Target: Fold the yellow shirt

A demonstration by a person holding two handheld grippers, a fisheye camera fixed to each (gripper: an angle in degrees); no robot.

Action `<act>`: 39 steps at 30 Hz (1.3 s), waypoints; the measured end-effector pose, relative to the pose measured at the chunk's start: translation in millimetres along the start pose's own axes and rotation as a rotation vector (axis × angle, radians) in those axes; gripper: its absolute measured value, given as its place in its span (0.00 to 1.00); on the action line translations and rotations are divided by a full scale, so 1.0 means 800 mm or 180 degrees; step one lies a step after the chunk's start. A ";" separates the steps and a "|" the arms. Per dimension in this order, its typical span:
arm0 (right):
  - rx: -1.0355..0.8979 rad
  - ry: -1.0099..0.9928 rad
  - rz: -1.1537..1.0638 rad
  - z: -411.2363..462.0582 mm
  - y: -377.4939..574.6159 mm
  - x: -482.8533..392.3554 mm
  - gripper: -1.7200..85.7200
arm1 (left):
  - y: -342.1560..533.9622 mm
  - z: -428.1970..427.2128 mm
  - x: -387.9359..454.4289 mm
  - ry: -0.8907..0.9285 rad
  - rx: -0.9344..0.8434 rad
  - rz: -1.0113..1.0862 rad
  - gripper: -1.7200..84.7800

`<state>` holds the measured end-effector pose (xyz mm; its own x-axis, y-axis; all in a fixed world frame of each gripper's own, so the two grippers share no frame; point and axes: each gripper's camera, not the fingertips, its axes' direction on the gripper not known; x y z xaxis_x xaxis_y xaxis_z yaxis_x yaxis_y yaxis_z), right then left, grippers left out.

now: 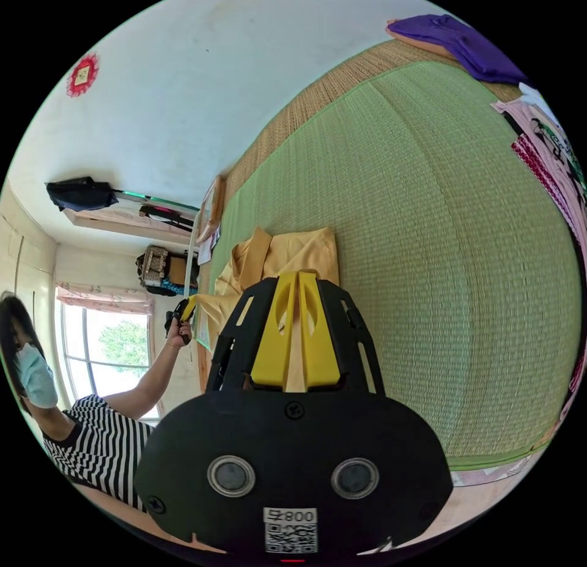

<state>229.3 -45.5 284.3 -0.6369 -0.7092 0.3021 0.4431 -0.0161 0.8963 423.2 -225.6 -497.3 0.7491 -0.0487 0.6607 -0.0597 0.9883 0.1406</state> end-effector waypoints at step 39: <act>-0.0188 0.0109 -0.0193 0.080 -0.045 -0.127 0.04 | 0.132 0.165 0.044 -0.0009 -0.0444 0.0195 0.11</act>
<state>237.4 72.1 242.6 -0.6423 -0.7293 0.2356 0.4414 -0.1007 0.8917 355.9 -142.0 -361.9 0.7449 0.0120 0.6671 -0.0128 0.9999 -0.0037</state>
